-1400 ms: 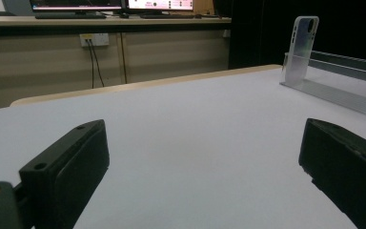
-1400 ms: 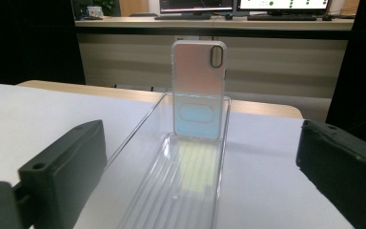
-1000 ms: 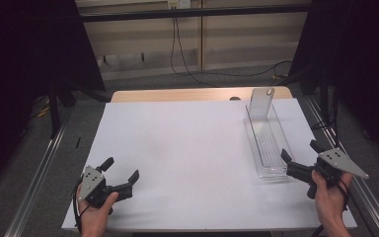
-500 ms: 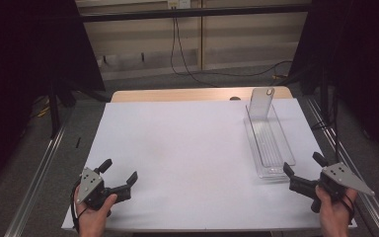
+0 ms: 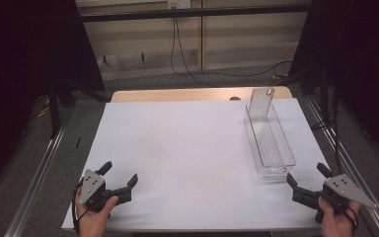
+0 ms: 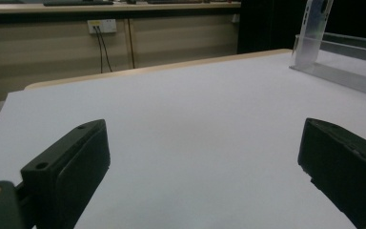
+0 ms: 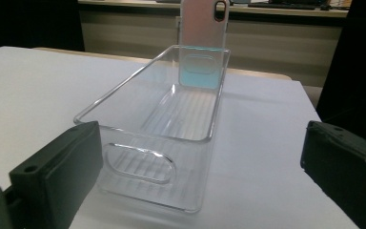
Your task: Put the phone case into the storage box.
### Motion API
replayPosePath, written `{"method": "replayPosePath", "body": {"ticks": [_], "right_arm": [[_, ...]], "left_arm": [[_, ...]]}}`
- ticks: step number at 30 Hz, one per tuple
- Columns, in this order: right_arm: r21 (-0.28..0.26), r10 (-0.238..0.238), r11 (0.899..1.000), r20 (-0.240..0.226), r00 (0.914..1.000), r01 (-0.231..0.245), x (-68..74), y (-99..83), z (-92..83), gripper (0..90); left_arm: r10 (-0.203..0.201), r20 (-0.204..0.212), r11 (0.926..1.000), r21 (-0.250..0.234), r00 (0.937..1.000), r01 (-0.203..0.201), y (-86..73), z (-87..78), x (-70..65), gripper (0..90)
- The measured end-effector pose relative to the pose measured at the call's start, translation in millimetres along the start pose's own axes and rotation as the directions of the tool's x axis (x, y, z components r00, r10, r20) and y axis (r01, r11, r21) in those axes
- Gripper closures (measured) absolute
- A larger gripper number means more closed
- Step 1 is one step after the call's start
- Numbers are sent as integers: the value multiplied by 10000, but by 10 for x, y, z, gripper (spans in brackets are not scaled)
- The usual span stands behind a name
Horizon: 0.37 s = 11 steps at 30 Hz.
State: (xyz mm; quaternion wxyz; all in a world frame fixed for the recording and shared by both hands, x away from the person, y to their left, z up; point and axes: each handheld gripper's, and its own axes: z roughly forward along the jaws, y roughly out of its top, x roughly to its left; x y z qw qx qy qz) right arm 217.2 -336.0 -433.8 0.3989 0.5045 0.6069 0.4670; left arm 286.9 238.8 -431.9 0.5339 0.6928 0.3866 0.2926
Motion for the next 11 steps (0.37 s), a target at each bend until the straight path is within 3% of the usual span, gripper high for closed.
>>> {"method": "replayPosePath", "body": {"ticks": [11], "right_arm": [[100,54,9999,90,9999,-55,-4,-22,17,3]], "left_arm": [[-235,4,9997,-23,9997,235,2,19,18,37]]}}
